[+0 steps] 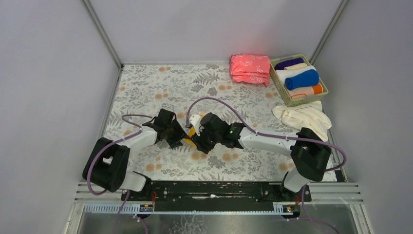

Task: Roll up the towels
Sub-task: Roll the towel at the center of the board.

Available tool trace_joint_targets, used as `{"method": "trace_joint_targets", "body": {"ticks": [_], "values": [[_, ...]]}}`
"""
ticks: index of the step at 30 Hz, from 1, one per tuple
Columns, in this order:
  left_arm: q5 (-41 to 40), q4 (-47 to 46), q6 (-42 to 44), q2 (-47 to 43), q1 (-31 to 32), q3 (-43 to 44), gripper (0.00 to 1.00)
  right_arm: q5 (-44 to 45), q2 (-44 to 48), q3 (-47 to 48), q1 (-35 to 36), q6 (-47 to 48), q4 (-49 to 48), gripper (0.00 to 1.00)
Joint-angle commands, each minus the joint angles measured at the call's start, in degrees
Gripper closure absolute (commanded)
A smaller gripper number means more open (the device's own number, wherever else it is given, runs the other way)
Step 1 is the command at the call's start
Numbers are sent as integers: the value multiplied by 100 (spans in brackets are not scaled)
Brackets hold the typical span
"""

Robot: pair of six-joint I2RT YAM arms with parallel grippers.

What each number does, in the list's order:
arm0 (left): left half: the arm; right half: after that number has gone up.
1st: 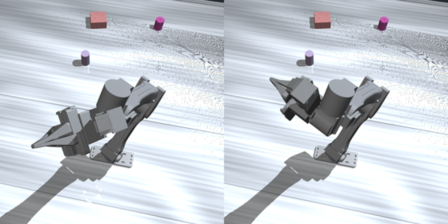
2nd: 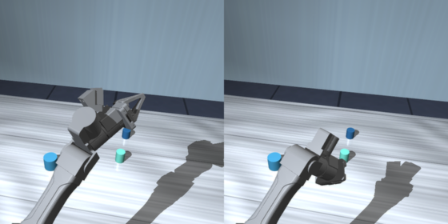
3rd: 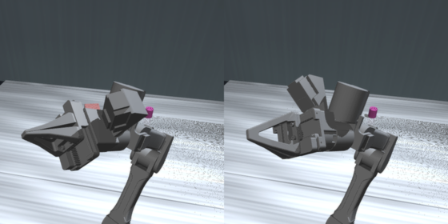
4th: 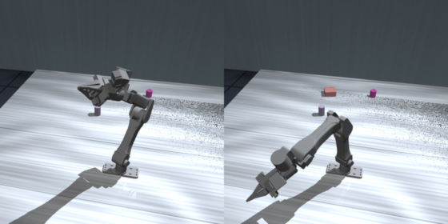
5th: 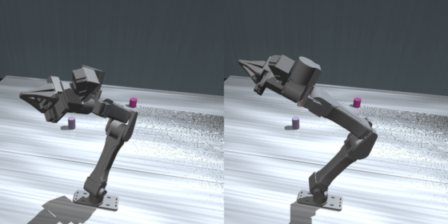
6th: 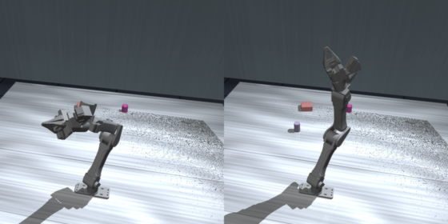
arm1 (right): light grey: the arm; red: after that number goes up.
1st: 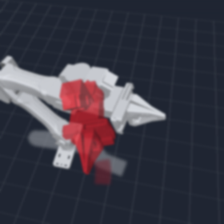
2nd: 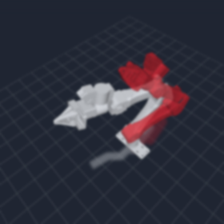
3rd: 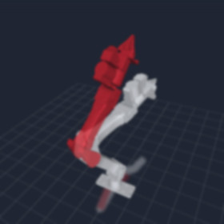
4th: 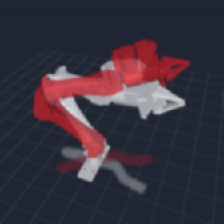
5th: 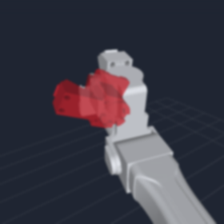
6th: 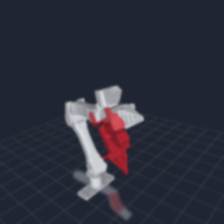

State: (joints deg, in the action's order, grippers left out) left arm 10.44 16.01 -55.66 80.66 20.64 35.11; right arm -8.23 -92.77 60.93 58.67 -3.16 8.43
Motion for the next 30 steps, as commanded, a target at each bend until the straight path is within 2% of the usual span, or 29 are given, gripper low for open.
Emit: {"method": "trace_joint_targets", "body": {"ticks": [1, 21, 23, 25, 30], "values": [[-386, 166, 161, 307, 19, -145, 50, 612, -90, -7, 172, 833, -67, 45], [-386, 304, 186, 216, 20, -44, 49, 1089, -1467, 176, 216, 1300, -177, 46], [-368, 313, 180, 186, 18, -33, 49, 1118, -1605, 198, 215, 1286, -128, 51], [-360, 351, 178, 120, 19, -25, 49, 984, -1699, 261, 215, 1212, -7, 62], [-418, 580, 137, -320, 19, -22, 44, -524, -1573, 345, 131, 676, 23, 86]]}}
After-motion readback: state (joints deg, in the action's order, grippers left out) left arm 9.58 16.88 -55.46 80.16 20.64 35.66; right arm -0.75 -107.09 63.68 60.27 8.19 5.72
